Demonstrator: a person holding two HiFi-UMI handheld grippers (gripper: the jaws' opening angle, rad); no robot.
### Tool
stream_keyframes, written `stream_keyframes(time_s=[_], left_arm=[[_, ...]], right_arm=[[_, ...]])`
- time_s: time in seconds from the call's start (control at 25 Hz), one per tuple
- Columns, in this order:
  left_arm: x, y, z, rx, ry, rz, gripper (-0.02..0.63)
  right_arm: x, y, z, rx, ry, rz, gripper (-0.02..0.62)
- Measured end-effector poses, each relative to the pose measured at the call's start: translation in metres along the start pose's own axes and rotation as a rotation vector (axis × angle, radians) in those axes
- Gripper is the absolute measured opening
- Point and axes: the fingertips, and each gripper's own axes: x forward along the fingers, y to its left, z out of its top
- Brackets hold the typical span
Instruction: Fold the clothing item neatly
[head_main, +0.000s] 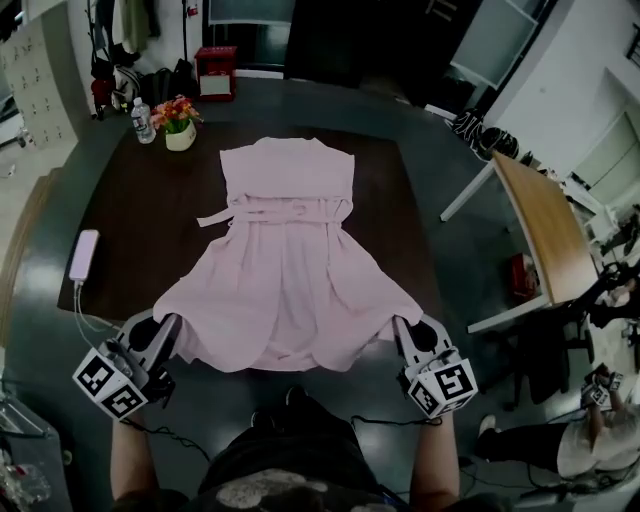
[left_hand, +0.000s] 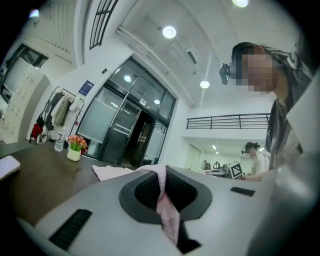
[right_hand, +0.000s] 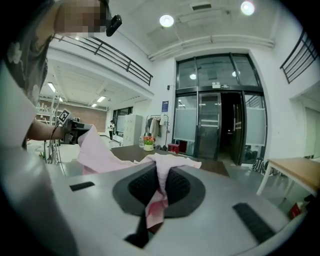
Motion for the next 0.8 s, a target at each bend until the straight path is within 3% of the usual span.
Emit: stream_keyframes(time_s=[0.28, 0.52, 0.64, 0.8], left_arm=[[0.094, 0.073, 0.073, 0.025, -0.038, 0.003, 0.017], [0.202, 0.166, 0.157, 0.090, -0.063, 0.073, 0.017], [0.243, 0.226, 0.189, 0.091, -0.086, 0.130, 0.017], [0.292, 0.306, 0.194, 0.098, -0.045, 0.154, 0.017]], right_arm=[[0.102, -0.066, 0.044, -0.003, -0.035, 0.074, 0.000], [0.223, -0.156, 0.095, 0.027, -0.039, 0.119, 0.001], [0.281, -0.210, 0.113, 0.078, -0.034, 0.095, 0.000], [0.352, -0.280, 0.111, 0.159, -0.015, 0.014, 0.001]])
